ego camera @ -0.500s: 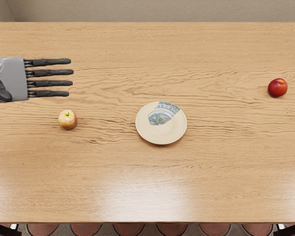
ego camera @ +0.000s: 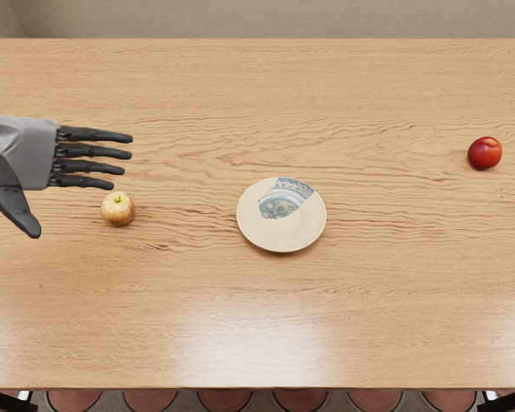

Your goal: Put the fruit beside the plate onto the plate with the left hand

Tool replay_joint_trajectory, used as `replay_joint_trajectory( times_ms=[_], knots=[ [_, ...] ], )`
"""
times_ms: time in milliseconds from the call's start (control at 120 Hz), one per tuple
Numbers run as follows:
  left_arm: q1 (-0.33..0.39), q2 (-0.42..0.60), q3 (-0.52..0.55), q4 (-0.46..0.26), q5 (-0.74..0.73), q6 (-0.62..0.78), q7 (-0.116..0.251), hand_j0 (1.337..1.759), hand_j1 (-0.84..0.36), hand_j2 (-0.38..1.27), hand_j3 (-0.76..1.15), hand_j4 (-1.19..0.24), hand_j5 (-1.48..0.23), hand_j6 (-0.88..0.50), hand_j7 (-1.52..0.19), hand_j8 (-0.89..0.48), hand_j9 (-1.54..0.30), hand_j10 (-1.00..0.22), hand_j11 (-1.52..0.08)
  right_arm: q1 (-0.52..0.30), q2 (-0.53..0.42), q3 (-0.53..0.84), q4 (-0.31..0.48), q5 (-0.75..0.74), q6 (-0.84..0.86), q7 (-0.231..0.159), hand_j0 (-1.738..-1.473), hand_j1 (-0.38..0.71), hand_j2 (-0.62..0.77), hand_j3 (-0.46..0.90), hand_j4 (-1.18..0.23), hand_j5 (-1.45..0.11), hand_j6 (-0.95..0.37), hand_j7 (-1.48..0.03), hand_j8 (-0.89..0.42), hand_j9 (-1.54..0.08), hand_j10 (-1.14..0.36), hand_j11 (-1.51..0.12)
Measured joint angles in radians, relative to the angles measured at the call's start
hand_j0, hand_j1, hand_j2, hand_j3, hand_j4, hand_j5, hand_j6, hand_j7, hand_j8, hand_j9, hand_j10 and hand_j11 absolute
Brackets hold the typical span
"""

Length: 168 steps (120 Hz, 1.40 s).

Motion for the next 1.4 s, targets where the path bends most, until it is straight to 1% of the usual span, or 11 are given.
replay_joint_trajectory(
  times_ms=[92, 233, 325, 458, 533, 667, 825, 933, 1083, 1250, 1400],
  knots=[
    [0.000, -0.049, -0.018, -0.032, 0.185, 0.019, 0.000, 1.658, 0.31, 0.00, 0.00, -0.03, -0.04, -0.03, -0.04, -0.03, -0.04, -0.03, -0.04, 0.007, 0.000, 0.000, 0.000, 0.000, 0.000, 0.000, -1.658, -0.35, 0.00, 0.00, 0.00, 0.00, 0.00, 0.00, 0.00, 0.00, 0.00, 0.00],
    [0.010, -0.099, -0.024, -0.079, 0.443, 0.146, 0.000, 1.658, 0.31, 0.01, 0.00, -0.04, -0.05, -0.04, -0.05, -0.04, -0.05, -0.04, -0.05, 0.015, 0.000, 0.001, 0.000, 0.001, 0.000, -0.001, -1.658, -0.35, 0.00, 0.00, 0.00, 0.00, 0.00, 0.00, 0.00, 0.00, 0.00, 0.00],
    [0.085, -0.210, -0.020, -0.090, 0.652, 0.257, 0.000, 1.658, 0.30, 0.01, 0.00, -0.04, -0.05, -0.04, -0.05, -0.04, -0.05, -0.04, -0.05, 0.016, 0.000, 0.001, 0.000, 0.002, 0.000, -0.001, -1.658, -0.35, 0.00, 0.00, 0.00, 0.00, 0.00, 0.00, 0.00, 0.00, 0.00, 0.00],
    [0.169, -0.305, -0.018, -0.095, 0.945, 0.399, 0.000, 1.658, 0.30, 0.01, 0.00, -0.04, -0.05, -0.04, -0.05, -0.04, -0.05, -0.04, -0.05, 0.017, 0.000, 0.001, 0.000, 0.002, 0.000, -0.001, -1.658, -0.35, 0.00, 0.00, 0.00, 0.00, 0.00, 0.00, 0.00, 0.00, 0.00, 0.00],
    [0.186, -0.332, -0.017, -0.094, 1.071, 0.459, 0.000, 1.658, 0.30, 0.01, 0.00, -0.04, -0.05, -0.05, -0.05, -0.05, -0.05, -0.04, -0.05, 0.017, 0.000, 0.001, -0.001, 0.002, 0.000, -0.001, -1.658, -0.35, 0.00, 0.00, 0.00, 0.00, 0.00, 0.00, 0.00, 0.00, 0.00, 0.00],
    [0.189, -0.369, -0.018, -0.084, 1.138, 0.497, 0.000, 1.658, 0.31, 0.01, 0.00, -0.04, -0.04, -0.04, -0.04, -0.04, -0.04, -0.04, -0.04, 0.017, 0.000, 0.001, -0.002, 0.002, 0.000, -0.001, -1.658, -0.35, 0.00, 0.00, 0.00, 0.00, 0.00, 0.00, 0.00, 0.00, 0.00, 0.00],
    [0.237, -0.410, -0.015, -0.053, 1.257, 0.551, 0.000, 1.658, 0.29, 0.01, 0.00, -0.06, -0.07, -0.06, -0.07, -0.06, -0.07, -0.06, -0.07, 0.018, 0.000, 0.001, -0.003, 0.002, -0.001, 0.000, -1.658, -0.35, 0.00, 0.00, 0.00, 0.00, 0.00, 0.00, 0.00, 0.00, 0.00, 0.00],
    [0.233, -0.411, 0.003, -0.039, 1.349, 0.578, 0.000, 1.658, 0.27, 0.02, 0.00, -0.07, -0.09, -0.07, -0.09, -0.07, -0.09, -0.07, -0.09, 0.018, 0.000, 0.002, -0.003, 0.002, -0.001, 0.000, -1.658, -0.35, 0.00, 0.00, 0.00, 0.00, 0.00, 0.00, 0.00, 0.00, 0.00, 0.00],
    [0.237, -0.480, 0.050, -0.024, 1.452, 0.605, 0.000, 1.658, 0.25, 0.02, 0.00, -0.09, -0.11, -0.09, -0.11, -0.09, -0.11, -0.09, -0.11, 0.019, 0.000, 0.002, -0.003, 0.002, -0.001, 0.000, -1.658, -0.35, 0.00, 0.00, 0.00, 0.00, 0.00, 0.00, 0.00, 0.00, 0.00, 0.00],
    [0.237, -0.495, 0.095, 0.001, 1.527, 0.646, 0.000, 1.658, 0.23, 0.02, 0.00, -0.11, -0.13, -0.11, -0.13, -0.11, -0.13, -0.11, -0.13, 0.019, 0.000, 0.002, -0.002, 0.002, 0.000, 0.000, -1.658, -0.35, 0.00, 0.00, 0.00, 0.00, 0.00, 0.00, 0.00, 0.00, 0.00, 0.00],
    [0.238, -0.528, 0.109, 0.029, 1.553, 0.670, 0.000, 1.658, 0.20, 0.03, 0.00, -0.13, -0.16, -0.13, -0.16, -0.13, -0.16, -0.13, -0.16, 0.019, 0.000, 0.002, -0.003, 0.002, 0.000, 0.000, -1.658, -0.35, 0.00, 0.00, 0.00, 0.00, 0.00, 0.00, 0.00, 0.00, 0.00, 0.00]
  ],
)
